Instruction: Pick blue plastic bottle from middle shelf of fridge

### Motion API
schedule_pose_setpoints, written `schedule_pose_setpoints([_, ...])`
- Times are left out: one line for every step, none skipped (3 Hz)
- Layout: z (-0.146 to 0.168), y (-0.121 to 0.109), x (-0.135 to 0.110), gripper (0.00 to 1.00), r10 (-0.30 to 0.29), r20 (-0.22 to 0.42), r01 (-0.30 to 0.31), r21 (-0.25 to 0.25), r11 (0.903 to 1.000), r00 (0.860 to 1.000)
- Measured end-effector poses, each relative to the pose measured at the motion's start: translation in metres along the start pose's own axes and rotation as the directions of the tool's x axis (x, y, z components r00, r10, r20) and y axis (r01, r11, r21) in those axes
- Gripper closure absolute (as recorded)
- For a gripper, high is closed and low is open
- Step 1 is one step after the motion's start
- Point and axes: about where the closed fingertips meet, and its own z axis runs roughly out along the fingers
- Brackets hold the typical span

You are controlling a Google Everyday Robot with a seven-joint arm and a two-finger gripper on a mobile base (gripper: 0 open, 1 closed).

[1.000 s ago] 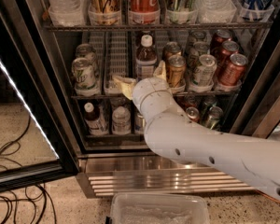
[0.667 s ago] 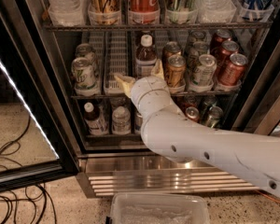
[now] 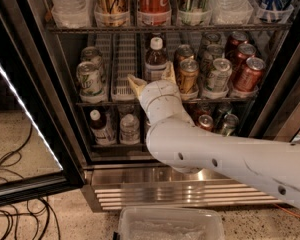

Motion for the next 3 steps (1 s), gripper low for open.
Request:
schedule_pose_setpoints([0.004, -0.004, 0.001, 0.24, 0.004, 0.009, -0.004, 0.032, 0.9995, 1.000])
schedule_pose_setpoints([0.015, -0.003, 0.004, 0.24, 0.008, 0.015, -0.009, 0.056, 0.9984, 1.000])
schedule_pose_setpoints([0.026, -0.004, 0.005, 0.24, 0.008, 0.023, -0.010, 0.075, 0.9971, 1.000])
